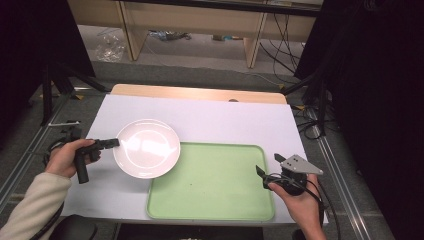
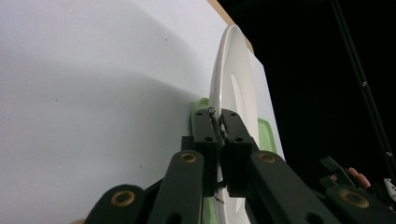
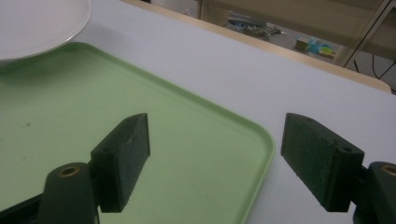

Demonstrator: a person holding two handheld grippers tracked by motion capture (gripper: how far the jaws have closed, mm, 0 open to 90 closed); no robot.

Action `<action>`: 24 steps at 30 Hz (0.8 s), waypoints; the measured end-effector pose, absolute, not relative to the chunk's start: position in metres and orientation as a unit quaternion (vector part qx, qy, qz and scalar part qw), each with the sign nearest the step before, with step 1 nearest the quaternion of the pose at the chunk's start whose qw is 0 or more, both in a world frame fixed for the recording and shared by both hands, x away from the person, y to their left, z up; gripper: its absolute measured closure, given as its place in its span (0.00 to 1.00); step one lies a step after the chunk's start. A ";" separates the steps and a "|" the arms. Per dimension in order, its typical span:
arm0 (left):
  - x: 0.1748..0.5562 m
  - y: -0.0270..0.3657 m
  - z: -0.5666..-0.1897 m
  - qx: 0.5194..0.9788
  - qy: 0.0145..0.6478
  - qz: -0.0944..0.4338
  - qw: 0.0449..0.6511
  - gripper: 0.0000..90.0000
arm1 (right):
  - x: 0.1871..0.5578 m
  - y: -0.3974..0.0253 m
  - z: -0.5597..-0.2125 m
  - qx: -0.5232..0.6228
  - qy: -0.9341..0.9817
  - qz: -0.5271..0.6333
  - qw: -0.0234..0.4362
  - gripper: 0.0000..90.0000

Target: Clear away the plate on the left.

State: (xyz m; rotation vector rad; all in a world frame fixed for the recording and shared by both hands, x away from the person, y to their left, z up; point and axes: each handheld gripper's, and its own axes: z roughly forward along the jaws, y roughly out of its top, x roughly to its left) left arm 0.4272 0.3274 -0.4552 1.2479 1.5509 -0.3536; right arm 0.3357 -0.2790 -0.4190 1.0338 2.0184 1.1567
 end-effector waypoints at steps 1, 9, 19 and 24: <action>0.427 0.327 -0.455 0.523 0.648 -0.150 0.533 0.96 | 0.336 -0.279 -0.419 0.388 0.758 0.434 0.294 0.27; 0.430 0.322 -0.454 0.529 0.644 -0.154 0.531 0.95 | 0.336 -0.279 -0.419 0.388 0.758 0.434 0.294 0.27; 0.431 0.317 -0.454 0.531 0.643 -0.154 0.529 0.95 | 0.335 -0.279 -0.419 0.392 0.758 0.434 0.288 0.27; 0.432 0.315 -0.454 0.534 0.642 -0.155 0.528 0.95 | 0.335 -0.279 -0.419 0.387 0.758 0.434 0.295 0.27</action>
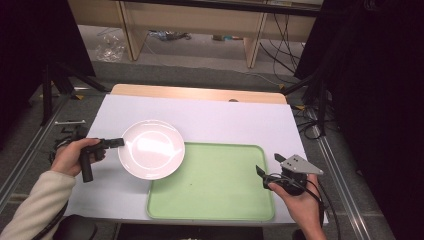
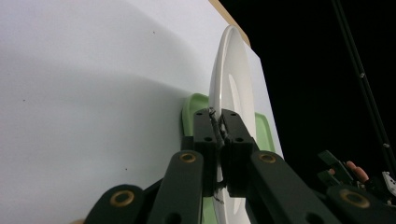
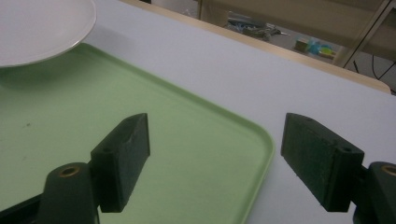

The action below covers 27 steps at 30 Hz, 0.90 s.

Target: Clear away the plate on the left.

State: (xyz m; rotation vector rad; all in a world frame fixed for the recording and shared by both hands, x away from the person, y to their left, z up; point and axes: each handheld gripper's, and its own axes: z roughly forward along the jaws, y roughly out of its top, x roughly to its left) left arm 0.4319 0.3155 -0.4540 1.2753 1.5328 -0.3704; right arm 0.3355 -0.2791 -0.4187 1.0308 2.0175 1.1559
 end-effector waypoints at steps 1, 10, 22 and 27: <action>0.432 0.315 -0.454 0.535 0.641 -0.156 0.528 0.95 | 0.335 -0.279 -0.419 0.388 0.758 0.434 0.295 0.27; 0.434 0.310 -0.453 0.535 0.640 -0.156 0.529 0.95 | 0.335 -0.279 -0.418 0.392 0.758 0.435 0.288 0.27; 0.436 0.304 -0.452 0.537 0.639 -0.158 0.527 0.95 | 0.335 -0.278 -0.419 0.392 0.756 0.437 0.290 0.27; 0.437 0.301 -0.452 0.540 0.638 -0.161 0.525 0.95 | 0.335 -0.279 -0.419 0.392 0.757 0.436 0.290 0.27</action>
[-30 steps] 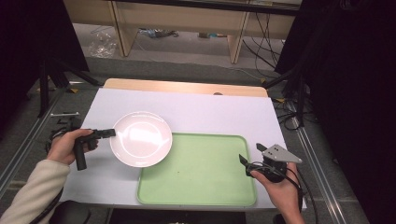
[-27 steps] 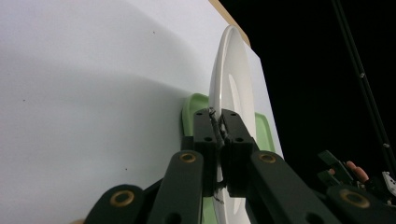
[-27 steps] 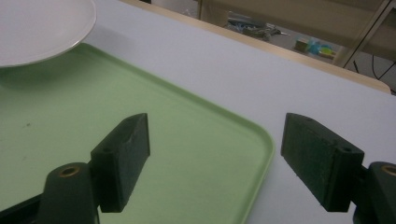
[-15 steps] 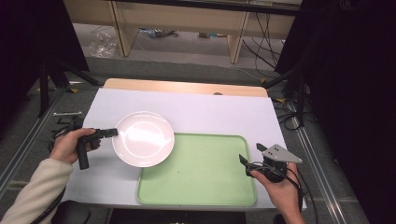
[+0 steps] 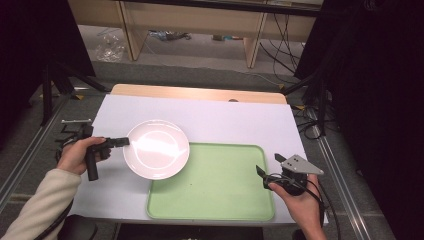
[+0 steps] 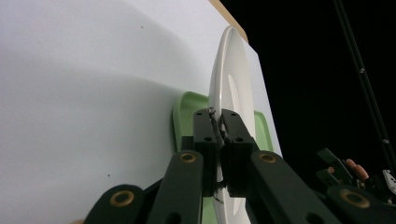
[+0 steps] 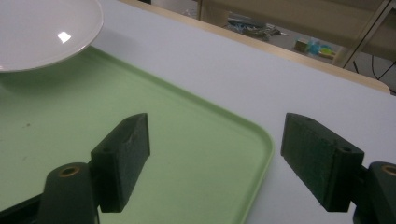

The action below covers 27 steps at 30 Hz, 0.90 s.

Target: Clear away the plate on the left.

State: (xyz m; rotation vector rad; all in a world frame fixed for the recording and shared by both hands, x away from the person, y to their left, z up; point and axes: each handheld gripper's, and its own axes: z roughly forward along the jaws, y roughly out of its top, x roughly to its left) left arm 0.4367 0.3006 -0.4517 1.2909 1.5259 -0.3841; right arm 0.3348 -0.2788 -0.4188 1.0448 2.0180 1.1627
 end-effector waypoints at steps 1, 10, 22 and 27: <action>0.437 0.300 -0.451 0.540 0.639 -0.160 0.524 0.95 | 0.335 -0.279 -0.419 0.392 0.757 0.436 0.290 0.27; 0.438 0.297 -0.451 0.542 0.637 -0.160 0.524 0.95 | 0.336 -0.280 -0.419 0.387 0.756 0.437 0.297 0.27; 0.440 0.291 -0.451 0.545 0.635 -0.165 0.522 0.95 | 0.335 -0.280 -0.418 0.388 0.757 0.435 0.295 0.27; 0.440 0.288 -0.451 0.540 0.632 -0.166 0.530 0.95 | 0.335 -0.280 -0.418 0.388 0.757 0.435 0.295 0.27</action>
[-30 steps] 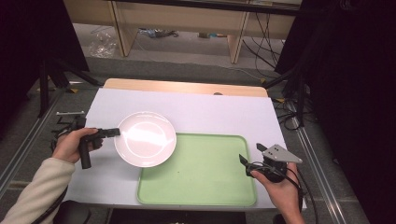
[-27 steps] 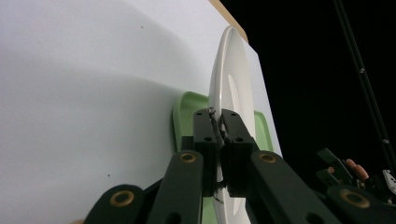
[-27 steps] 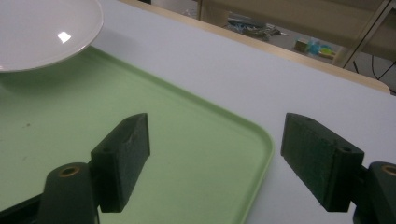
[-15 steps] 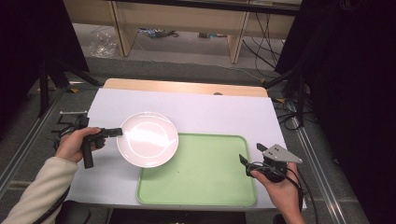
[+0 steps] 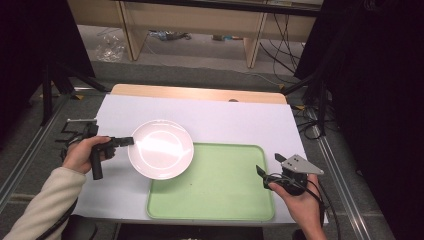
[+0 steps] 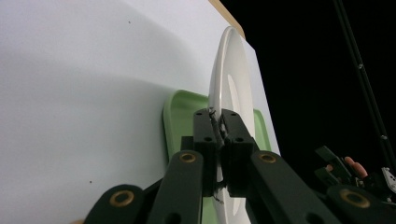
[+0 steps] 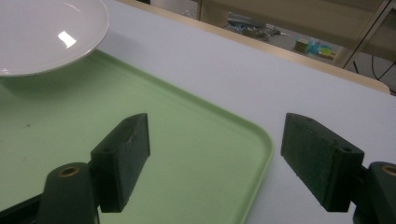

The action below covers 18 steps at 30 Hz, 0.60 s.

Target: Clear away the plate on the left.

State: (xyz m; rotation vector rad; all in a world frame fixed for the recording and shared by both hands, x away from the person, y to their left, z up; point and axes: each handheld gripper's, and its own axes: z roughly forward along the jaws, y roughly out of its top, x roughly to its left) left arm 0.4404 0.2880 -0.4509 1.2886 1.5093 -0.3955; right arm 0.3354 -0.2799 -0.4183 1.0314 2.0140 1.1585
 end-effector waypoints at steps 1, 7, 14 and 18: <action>0.441 0.288 -0.450 0.546 0.633 -0.166 0.523 0.95 | 0.335 -0.280 -0.418 0.388 0.757 0.435 0.295 0.27; 0.441 0.285 -0.450 0.549 0.633 -0.166 0.520 0.95 | 0.335 -0.280 -0.418 0.388 0.757 0.436 0.295 0.27; 0.443 0.280 -0.450 0.552 0.629 -0.170 0.520 0.95 | 0.335 -0.280 -0.418 0.389 0.756 0.436 0.294 0.27; 0.443 0.278 -0.450 0.554 0.627 -0.171 0.521 0.95 | 0.335 -0.280 -0.418 0.389 0.756 0.436 0.295 0.27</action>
